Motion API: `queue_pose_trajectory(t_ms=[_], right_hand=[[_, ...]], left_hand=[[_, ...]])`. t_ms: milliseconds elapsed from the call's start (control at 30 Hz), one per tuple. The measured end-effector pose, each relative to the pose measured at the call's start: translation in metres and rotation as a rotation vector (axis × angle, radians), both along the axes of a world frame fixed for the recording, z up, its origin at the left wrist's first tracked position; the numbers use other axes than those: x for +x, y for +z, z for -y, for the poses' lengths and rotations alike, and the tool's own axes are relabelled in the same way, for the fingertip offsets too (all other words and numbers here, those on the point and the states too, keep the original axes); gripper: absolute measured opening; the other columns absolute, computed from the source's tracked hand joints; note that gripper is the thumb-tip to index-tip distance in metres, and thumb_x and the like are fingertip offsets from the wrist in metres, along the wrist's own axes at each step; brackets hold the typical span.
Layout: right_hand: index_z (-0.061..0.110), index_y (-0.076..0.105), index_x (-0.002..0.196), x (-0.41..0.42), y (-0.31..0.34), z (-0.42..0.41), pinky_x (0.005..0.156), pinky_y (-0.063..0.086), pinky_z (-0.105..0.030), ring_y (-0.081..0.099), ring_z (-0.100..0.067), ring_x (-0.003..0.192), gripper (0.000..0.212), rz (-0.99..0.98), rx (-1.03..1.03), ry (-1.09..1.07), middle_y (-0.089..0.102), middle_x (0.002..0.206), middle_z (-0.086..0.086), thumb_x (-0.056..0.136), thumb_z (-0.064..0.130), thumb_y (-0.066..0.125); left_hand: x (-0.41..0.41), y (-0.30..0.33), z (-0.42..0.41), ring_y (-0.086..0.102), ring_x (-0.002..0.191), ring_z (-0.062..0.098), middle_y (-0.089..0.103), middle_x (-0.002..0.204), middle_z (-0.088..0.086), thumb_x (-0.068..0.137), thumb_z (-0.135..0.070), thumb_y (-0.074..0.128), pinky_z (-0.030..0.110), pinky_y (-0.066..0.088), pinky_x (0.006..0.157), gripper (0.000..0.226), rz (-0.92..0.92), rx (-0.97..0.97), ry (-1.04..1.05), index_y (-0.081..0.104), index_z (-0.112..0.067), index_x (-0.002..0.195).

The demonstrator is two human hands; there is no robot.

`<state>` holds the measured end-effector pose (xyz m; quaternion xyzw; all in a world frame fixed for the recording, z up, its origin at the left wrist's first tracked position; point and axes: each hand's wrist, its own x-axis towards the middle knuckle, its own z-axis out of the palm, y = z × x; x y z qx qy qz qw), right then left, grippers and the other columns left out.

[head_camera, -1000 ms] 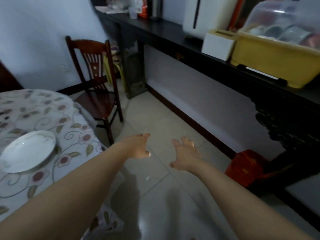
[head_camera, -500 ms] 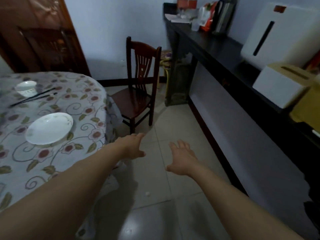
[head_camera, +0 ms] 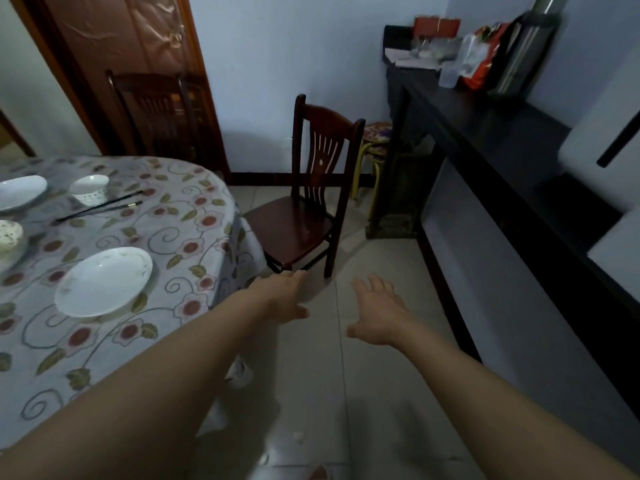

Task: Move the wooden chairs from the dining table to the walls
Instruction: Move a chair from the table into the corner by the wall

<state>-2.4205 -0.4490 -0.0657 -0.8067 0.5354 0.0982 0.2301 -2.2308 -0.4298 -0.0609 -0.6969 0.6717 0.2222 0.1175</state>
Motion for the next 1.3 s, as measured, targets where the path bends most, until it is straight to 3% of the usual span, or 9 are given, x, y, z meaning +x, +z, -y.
queue_pose_trajectory(t_ms=[367,567,767,1033,1300], right_hand=[[0.021,0.005,0.153,0.036,0.025,0.168,0.119,0.016,-0.042,0.003,-0.031,0.147,0.096,-0.01,-0.084,0.04,0.004,0.16,-0.009,0.083,0.038,0.067],[0.023,0.004,0.153,0.065,0.028,0.257,0.12,0.013,-0.043,-0.002,-0.031,0.148,0.097,0.019,-0.089,0.071,0.0,0.161,-0.01,0.082,0.039,0.069],[0.021,0.011,0.151,0.091,0.025,0.377,0.116,0.021,-0.042,0.011,-0.032,0.143,0.094,-0.01,-0.122,0.159,0.013,0.155,-0.012,0.08,0.043,0.069],[0.02,0.005,0.153,0.124,0.021,0.534,0.12,0.016,-0.046,0.003,-0.032,0.146,0.099,-0.042,-0.127,0.238,0.006,0.158,-0.012,0.081,0.04,0.069],[0.024,0.003,0.153,0.169,0.012,0.64,0.12,0.012,-0.047,0.0,-0.032,0.147,0.099,-0.049,-0.161,0.188,0.002,0.159,-0.012,0.081,0.033,0.069]], left_hand=[[0.038,0.019,0.16,0.034,0.14,0.029,0.022,0.158,0.006,0.09,-0.045,0.055,0.046,0.033,0.112,0.082,-0.041,-0.061,0.052,0.007,-0.023,0.153],[0.064,0.02,0.239,0.033,0.141,0.028,0.02,0.159,0.004,0.089,-0.045,0.056,0.047,0.032,0.112,0.083,-0.031,-0.099,0.098,0.007,-0.024,0.153],[0.08,0.019,0.344,0.032,0.141,0.028,0.021,0.159,0.005,0.088,-0.041,0.059,0.046,0.033,0.113,0.084,-0.038,-0.116,0.193,0.008,-0.023,0.153],[0.094,0.022,0.48,0.04,0.136,0.027,0.033,0.153,0.004,0.088,-0.035,0.063,0.046,0.036,0.11,0.08,-0.086,-0.137,0.291,0.015,-0.021,0.151],[0.131,0.016,0.602,0.034,0.14,0.028,0.026,0.156,0.005,0.086,-0.032,0.065,0.047,0.031,0.115,0.084,-0.061,-0.169,0.236,0.013,-0.023,0.151]])
